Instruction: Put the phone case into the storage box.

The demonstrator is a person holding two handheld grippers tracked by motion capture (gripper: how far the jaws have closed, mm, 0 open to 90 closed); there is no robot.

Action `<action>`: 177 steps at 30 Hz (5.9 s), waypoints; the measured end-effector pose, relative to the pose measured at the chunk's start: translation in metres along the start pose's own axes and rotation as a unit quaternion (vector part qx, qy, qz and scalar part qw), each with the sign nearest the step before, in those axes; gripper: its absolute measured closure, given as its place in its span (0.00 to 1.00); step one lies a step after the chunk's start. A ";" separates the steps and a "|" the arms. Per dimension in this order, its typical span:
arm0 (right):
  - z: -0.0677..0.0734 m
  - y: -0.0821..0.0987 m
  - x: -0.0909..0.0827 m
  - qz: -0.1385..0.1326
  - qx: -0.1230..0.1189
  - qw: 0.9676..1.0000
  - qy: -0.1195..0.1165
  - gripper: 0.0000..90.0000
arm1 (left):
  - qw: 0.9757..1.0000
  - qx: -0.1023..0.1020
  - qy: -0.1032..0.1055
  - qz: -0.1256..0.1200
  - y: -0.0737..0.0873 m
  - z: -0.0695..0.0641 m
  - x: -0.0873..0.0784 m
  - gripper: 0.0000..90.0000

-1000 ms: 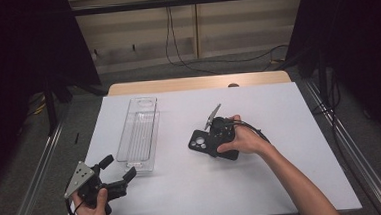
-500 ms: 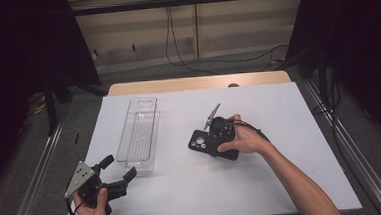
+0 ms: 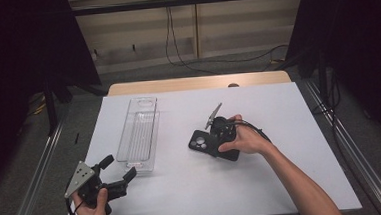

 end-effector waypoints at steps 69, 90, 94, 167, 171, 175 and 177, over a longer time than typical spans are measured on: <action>-0.016 0.024 -0.056 -0.335 0.121 0.934 0.041 0.16 | 1.000 0.003 0.000 0.001 0.000 -0.001 0.000 0.04; -0.001 0.052 -0.074 -0.388 0.129 0.912 0.027 0.15 | 1.000 0.003 0.002 0.003 -0.001 -0.002 0.001 0.04; 0.004 0.057 -0.074 -0.395 0.129 0.909 0.020 0.16 | 1.000 0.002 0.003 0.000 -0.002 -0.002 0.001 0.04; 0.084 0.046 -0.068 -0.416 0.053 0.906 -0.063 0.15 | 0.979 0.089 0.173 0.054 -0.023 -0.094 0.074 0.03; 0.085 0.046 -0.068 -0.416 0.050 0.906 -0.064 0.15 | 0.976 0.080 0.194 0.050 -0.027 -0.100 0.080 0.04; 0.086 0.046 -0.068 -0.415 0.047 0.906 -0.065 0.15 | 0.974 0.079 0.207 0.053 -0.030 -0.104 0.086 0.04; 0.087 0.046 -0.068 -0.415 0.046 0.906 -0.065 0.15 | 0.973 0.085 0.206 0.057 -0.032 -0.106 0.089 0.04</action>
Point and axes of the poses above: each handheld gripper's, and its own axes: x roughly forward along the jaws, y roughly out of its underside, z roughly to its left, the point moved 7 cm from there along x, roughly forward along the jaws, and after that the axes turned 3 degrees about z, right-handed, at the moved point
